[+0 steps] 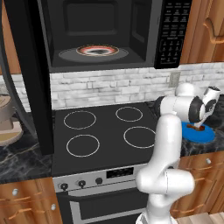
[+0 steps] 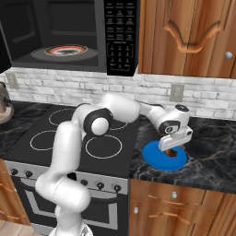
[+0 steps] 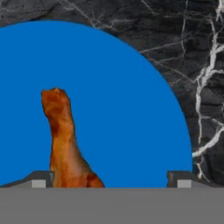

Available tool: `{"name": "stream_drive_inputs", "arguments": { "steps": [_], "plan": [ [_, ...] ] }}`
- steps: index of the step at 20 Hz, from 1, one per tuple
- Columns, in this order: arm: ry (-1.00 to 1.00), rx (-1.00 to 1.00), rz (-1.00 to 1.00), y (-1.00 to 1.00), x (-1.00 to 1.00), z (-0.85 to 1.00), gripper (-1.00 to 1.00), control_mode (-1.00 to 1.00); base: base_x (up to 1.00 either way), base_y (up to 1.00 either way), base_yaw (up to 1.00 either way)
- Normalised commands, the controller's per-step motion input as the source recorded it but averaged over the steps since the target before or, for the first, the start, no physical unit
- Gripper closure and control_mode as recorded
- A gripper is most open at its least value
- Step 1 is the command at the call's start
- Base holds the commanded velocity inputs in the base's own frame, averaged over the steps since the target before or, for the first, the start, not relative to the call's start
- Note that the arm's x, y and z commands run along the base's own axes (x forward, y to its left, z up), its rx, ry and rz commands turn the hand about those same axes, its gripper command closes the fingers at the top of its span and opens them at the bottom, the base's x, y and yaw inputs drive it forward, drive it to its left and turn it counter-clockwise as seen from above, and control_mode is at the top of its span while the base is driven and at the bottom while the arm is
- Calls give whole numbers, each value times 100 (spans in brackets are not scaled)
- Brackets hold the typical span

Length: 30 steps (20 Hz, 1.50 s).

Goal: Pick the chicken drumstick from the counter and place it in the microwave.

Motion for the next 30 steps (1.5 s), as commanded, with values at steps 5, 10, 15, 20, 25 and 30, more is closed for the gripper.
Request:
{"name": "stream_drive_inputs", "arguments": {
  "steps": [5, 10, 15, 20, 25, 30],
  "plan": [
    [7, 0, 9, 0, 7, -36, -100, -100, 0, 0, 0],
    [1, 0, 4, 2, -17, -23, -100, -100, 0, 0, 0],
    [0, 0, 0, 15, -45, -18, -100, -100, 0, 0, 0],
    [0, 0, 0, 23, -44, -12, -100, -100, 0, 0, 0],
    [1, 0, 0, 33, -6, -26, -100, -100, 0, 0, 0],
    [0, 0, 0, 23, 5, -16, -100, -100, 0, 0, 0]
  ]
}}
